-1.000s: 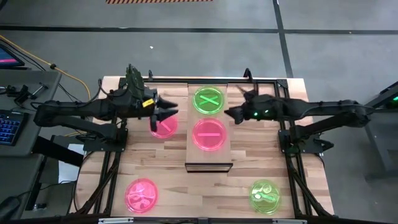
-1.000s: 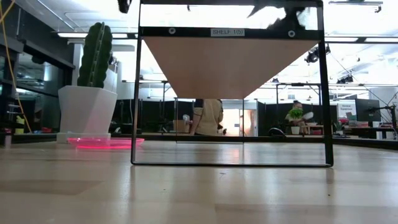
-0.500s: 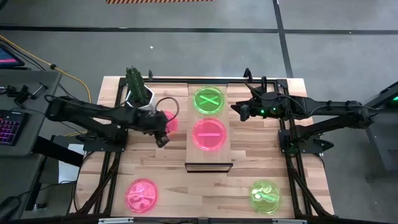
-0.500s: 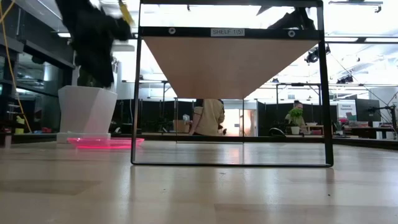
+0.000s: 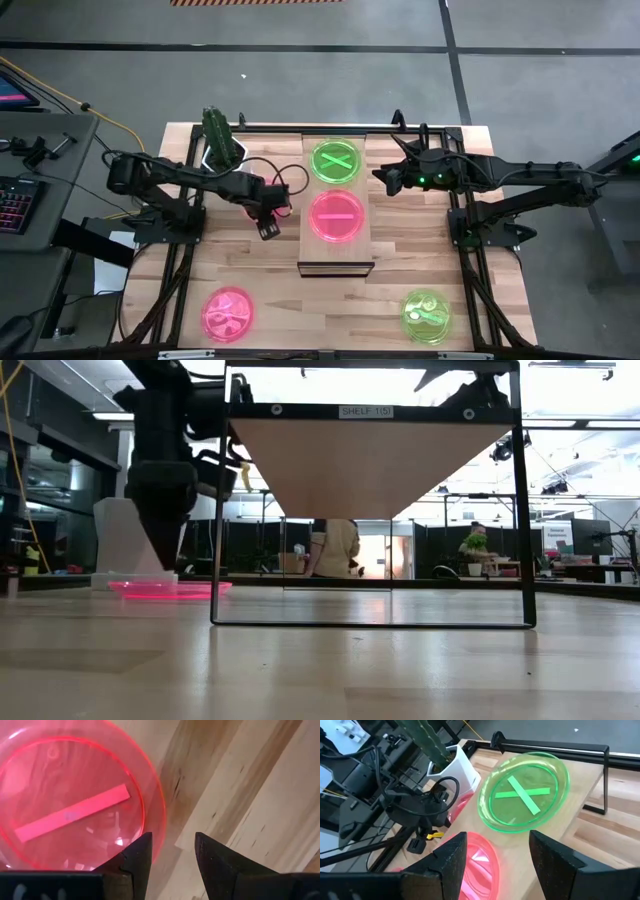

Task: Place and stack plates onto a shelf
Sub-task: Put the top right pink plate on the shelf, then stack the top pink plate on top of the other pink plate on the shelf

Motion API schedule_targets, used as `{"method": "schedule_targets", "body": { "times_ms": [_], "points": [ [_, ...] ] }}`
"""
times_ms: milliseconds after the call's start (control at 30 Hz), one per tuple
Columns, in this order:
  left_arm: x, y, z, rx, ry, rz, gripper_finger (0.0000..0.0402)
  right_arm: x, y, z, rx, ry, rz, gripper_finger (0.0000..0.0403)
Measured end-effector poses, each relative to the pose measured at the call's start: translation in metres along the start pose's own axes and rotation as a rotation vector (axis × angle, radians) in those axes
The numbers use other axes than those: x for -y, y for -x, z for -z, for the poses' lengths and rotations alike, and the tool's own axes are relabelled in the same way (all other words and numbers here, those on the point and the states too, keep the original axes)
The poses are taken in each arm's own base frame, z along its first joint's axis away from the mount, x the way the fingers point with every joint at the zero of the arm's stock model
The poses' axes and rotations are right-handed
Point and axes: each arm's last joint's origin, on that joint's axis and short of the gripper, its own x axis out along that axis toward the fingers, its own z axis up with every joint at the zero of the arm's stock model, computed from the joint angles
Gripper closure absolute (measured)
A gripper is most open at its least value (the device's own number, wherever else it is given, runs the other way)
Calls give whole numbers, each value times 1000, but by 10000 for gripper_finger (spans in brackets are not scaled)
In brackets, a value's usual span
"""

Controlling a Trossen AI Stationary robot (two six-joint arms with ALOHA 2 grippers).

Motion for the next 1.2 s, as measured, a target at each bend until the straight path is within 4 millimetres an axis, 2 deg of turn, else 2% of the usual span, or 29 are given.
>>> {"method": "schedule_targets", "body": {
  "times_ms": [767, 867, 1033, 1200],
  "points": [
    [0, -34, -5, -87, -31, -95, 265, 1, 0, 0, 28, 0, 36, 206],
    [-1, -33, -4, -83, -30, -114, 291, 2, 0, 0, 28, 0, 36, 206],
    [-1, -25, -2, -80, 0, -102, 388, 2, 0, 0, 28, 0, 36, 206],
    [4, 0, 5, -60, 23, 5, 398, 2, 0, 0, 25, 4, 40, 206]
  ]
}}
